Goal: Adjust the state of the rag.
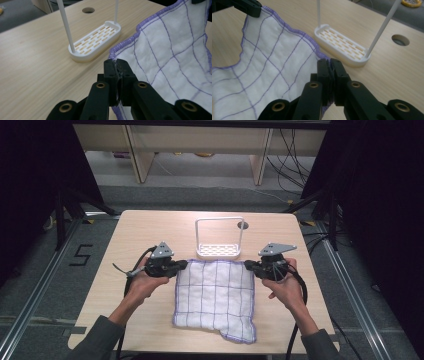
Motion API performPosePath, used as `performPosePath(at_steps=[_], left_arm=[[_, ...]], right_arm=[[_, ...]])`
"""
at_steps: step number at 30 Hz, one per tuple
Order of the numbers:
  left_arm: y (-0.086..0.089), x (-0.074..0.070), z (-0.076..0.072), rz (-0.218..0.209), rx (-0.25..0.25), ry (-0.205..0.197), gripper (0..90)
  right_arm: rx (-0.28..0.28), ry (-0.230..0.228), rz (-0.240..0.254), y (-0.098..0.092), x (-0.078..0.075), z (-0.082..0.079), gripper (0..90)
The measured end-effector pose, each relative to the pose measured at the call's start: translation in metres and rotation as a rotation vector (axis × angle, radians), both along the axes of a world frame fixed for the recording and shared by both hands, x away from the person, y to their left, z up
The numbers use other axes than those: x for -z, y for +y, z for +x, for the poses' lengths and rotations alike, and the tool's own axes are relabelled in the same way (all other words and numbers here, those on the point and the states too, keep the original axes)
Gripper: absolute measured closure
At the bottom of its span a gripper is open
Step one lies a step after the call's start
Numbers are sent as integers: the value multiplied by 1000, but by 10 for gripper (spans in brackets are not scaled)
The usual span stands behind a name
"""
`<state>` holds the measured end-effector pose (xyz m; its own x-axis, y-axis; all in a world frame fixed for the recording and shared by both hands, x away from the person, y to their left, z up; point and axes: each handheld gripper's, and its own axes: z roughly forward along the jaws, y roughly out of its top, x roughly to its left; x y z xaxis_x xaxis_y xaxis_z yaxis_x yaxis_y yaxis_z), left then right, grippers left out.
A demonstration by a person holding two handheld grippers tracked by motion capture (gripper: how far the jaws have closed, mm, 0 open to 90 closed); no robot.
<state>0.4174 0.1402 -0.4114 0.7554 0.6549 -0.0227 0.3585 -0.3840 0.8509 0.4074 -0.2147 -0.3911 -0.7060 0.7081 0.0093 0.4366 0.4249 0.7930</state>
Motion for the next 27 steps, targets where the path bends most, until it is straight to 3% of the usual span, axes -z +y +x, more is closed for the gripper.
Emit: performPosePath(at_steps=[1,2,3,4,6,7,9,10,16,18,19,20,24,27], left_arm=[[0,0,0,0,0,0,865],[3,-15,-9,-6,13,-14,865],[3,-15,-9,-6,13,-14,865],[8,-29,-19,-24,24,-28,865],[10,-34,-23,-18,27,-29,864],[12,-41,-28,-40,34,-31,864],[17,-55,-39,-45,34,-19,865],[19,-59,-42,-41,37,-22,865],[23,-80,-63,-34,77,-21,863],[23,-95,-76,-63,114,-23,864],[23,-95,-76,-63,114,-23,863],[22,-106,-85,-69,139,-24,863],[19,-123,-96,-87,171,-22,861],[19,-127,-94,-89,170,-24,861]], right_arm=[[0,0,0,0,0,0,869],[-18,-29,12,0,-14,-9,869],[-18,-29,12,0,-14,-9,869],[-30,-48,20,1,-27,-19,870],[-38,-58,18,1,-33,-24,870],[-46,-79,17,1,-37,-27,870],[-50,-133,23,2,-54,-41,871],[-49,-111,28,2,-59,-47,871],[-84,-121,44,2,-84,-69,871],[-102,-140,55,1,-93,-77,871],[-102,-140,55,1,-93,-77,871],[-115,-152,80,1,-102,-86,871],[-150,-159,81,-1,-119,-99,871],[-147,-157,82,-3,-123,-96,871]])
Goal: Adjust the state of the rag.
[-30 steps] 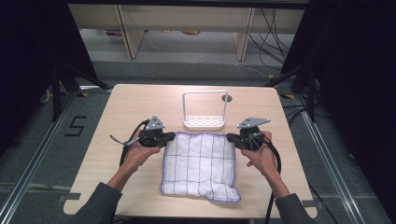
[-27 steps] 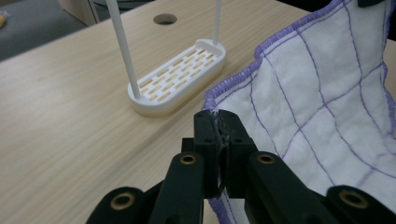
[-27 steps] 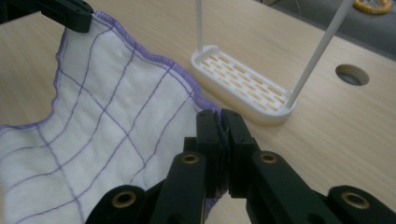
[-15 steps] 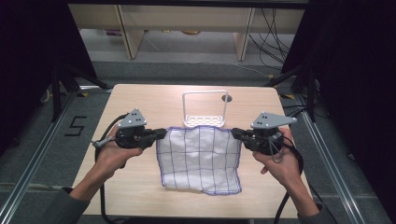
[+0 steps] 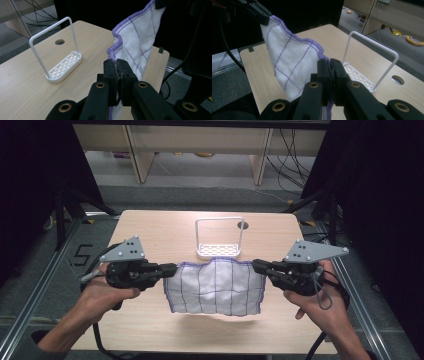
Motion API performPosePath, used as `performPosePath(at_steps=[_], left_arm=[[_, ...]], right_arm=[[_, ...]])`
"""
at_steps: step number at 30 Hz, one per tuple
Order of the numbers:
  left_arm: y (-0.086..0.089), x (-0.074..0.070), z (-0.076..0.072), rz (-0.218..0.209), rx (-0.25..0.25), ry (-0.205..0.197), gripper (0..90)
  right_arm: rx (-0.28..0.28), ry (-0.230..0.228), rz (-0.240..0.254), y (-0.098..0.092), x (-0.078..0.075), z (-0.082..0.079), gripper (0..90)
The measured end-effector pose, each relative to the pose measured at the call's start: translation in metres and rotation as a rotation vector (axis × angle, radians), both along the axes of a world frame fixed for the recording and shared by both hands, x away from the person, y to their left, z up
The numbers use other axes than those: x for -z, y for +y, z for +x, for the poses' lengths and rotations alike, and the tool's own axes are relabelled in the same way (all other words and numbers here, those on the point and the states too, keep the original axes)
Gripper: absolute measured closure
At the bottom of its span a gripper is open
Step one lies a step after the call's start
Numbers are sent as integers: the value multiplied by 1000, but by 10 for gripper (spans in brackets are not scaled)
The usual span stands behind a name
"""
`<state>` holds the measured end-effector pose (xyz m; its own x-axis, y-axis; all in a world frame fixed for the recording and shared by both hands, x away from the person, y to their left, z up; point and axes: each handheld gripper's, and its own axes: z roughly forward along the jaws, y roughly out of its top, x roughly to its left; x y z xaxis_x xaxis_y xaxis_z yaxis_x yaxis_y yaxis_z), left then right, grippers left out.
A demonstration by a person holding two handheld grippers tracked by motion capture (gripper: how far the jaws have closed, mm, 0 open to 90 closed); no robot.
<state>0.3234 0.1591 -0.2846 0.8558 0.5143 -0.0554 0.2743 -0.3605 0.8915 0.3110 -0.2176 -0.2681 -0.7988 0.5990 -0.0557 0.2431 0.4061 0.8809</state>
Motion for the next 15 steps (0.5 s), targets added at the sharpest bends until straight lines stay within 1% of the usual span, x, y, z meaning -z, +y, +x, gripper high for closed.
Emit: performPosePath(at_steps=[1,2,3,4,5,6,7,8,9,10,11,12,13,14,15], left_arm=[[0,2,7,-10,-15,21,861],[0,2,7,-10,-15,21,862],[0,4,12,-6,-24,30,862],[-1,8,20,-6,-39,38,861],[-2,21,43,-4,-79,71,861],[-3,28,52,-6,-97,77,861],[-4,36,64,4,-110,98,861],[-4,36,64,4,-110,98,860],[-6,55,88,6,-148,124,861],[-6,55,88,6,-148,124,861],[-8,75,112,5,-182,159,860],[-8,75,112,5,-182,159,860],[-9,85,123,10,-194,159,860],[-10,97,135,18,-225,160,860],[-10,111,148,42,-223,157,860]], right_arm=[[10,23,18,-2,1,7,871],[10,23,18,-2,1,7,871],[14,27,24,-2,4,13,871],[23,55,14,-3,7,18,871],[64,77,-2,-4,18,37,871],[81,117,-5,-5,27,50,871],[92,127,-12,-6,32,59,871],[92,127,-12,-6,32,59,871],[120,156,-21,-5,49,85,871],[120,156,-21,-5,49,85,871],[160,180,-29,-4,70,113,871],[174,202,-35,-3,75,122,870],[186,205,-46,-3,84,133,870],[186,205,-46,-3,84,133,870],[205,229,-65,-1,99,151,871]])
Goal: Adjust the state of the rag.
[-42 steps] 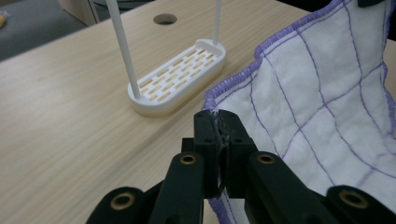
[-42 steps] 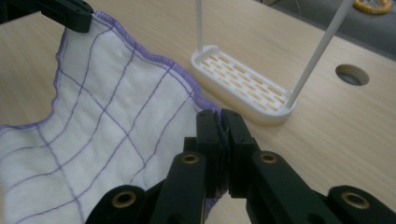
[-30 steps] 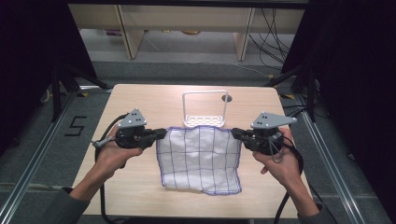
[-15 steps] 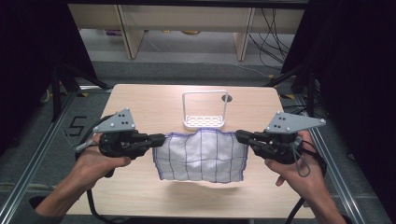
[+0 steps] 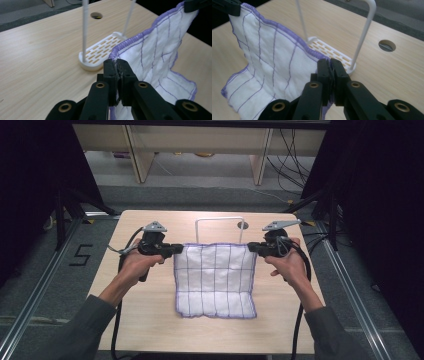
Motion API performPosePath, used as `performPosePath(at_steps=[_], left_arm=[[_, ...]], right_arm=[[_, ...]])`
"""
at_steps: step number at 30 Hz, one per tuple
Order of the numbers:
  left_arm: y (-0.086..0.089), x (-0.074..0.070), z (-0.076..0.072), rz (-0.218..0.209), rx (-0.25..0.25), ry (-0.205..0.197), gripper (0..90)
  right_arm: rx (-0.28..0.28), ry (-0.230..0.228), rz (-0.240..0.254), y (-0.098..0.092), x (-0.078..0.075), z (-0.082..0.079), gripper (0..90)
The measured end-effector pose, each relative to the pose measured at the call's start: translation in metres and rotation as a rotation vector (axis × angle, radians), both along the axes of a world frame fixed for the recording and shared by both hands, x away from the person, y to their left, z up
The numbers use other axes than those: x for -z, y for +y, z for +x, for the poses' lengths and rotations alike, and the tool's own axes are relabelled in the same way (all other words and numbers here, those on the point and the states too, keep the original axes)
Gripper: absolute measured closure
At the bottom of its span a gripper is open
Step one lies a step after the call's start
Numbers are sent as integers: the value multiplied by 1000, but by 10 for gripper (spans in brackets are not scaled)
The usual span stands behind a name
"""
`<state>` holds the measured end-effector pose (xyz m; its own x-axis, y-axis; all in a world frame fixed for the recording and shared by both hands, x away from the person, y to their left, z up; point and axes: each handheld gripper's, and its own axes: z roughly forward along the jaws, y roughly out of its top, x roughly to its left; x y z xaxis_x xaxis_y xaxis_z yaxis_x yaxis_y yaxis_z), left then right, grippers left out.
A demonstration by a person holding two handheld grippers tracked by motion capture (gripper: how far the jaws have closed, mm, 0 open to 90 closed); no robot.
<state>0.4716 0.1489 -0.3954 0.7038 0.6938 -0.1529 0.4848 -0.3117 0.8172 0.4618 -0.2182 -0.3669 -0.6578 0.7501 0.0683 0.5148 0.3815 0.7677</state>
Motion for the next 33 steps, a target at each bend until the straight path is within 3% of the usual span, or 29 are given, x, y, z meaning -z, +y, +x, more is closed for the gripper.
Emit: performPosePath(at_steps=[1,2,3,4,7,8,12,15,17,18,19,20,22,24,26,33], left_arm=[[0,0,0,0,0,0,859],[-4,13,8,9,-15,-11,858],[-4,13,8,9,-15,-11,857],[-5,23,11,34,-12,-22,856],[-5,30,10,41,-13,-38,856],[-4,32,8,39,-11,-46,855],[-1,39,-9,22,25,-58,853],[-1,42,-17,21,22,-74,852],[-2,46,-25,12,53,-76,850],[-3,48,-30,8,68,-73,848],[-3,51,-36,8,80,-80,848],[-3,56,-46,23,107,-89,848],[-1,59,-51,12,109,-88,849],[0,67,-61,30,110,-96,850],[1,73,-66,24,132,-89,850],[3,87,-83,46,145,-93,850]], right_arm=[[1,18,-9,1,6,6,870],[7,8,-20,2,12,12,870],[8,0,-18,3,17,16,870],[9,15,-31,3,20,18,870],[-3,5,-27,4,26,19,870],[-2,22,-6,4,29,14,869],[-34,17,10,-5,34,3,866],[-39,18,13,-8,36,-4,866],[-39,21,29,-9,40,-13,865],[-63,29,67,-9,44,-21,865],[-63,29,67,-9,44,-21,865],[-72,35,61,-10,47,-32,865],[-84,34,57,-10,49,-37,865],[-110,22,31,-10,56,-49,864],[-104,57,40,-9,60,-59,863],[-127,37,11,-12,77,-70,863]])
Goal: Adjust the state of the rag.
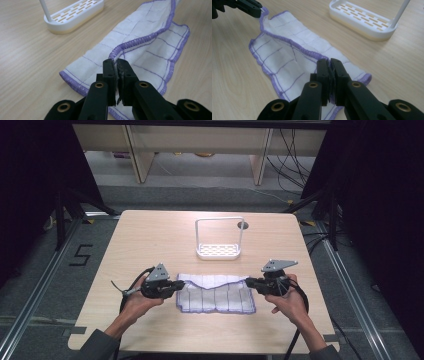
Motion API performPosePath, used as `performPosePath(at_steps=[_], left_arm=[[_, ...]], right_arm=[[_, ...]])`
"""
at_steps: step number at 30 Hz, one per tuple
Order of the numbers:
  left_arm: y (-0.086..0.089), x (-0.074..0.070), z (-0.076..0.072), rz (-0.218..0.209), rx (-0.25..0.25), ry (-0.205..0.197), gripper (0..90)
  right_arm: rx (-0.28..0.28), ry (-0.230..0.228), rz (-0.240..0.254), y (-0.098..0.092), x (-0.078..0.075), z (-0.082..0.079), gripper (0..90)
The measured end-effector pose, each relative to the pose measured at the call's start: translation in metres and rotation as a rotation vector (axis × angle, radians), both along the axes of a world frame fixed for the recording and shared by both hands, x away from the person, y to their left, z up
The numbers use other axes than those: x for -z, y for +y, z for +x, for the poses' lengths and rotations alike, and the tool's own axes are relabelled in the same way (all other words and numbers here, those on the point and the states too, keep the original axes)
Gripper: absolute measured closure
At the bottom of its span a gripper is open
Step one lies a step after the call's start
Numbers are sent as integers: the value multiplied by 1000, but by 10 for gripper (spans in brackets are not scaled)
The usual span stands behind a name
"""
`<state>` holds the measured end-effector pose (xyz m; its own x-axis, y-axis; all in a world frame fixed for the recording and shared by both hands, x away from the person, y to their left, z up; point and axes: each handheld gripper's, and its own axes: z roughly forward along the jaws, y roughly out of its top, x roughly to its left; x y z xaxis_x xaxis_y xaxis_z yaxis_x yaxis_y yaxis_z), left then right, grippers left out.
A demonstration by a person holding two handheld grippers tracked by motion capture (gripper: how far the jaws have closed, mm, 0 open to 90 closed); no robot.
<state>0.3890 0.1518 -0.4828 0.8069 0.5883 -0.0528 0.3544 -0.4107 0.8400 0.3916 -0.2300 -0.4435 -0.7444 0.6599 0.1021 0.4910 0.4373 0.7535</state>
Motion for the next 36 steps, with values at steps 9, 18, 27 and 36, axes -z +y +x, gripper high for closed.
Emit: performPosePath(at_steps=[9,18,27,36], left_arm=[[-3,11,-17,65,37,-29,846],[-1,25,-28,116,61,-25,830],[6,27,-38,108,64,-4,719],[23,11,-37,6,-19,26,472]], right_arm=[[-18,20,-13,-3,26,-19,858],[-32,31,-35,-3,39,-31,850],[-13,108,-17,-5,46,-43,679],[62,73,70,-19,38,-46,503]])
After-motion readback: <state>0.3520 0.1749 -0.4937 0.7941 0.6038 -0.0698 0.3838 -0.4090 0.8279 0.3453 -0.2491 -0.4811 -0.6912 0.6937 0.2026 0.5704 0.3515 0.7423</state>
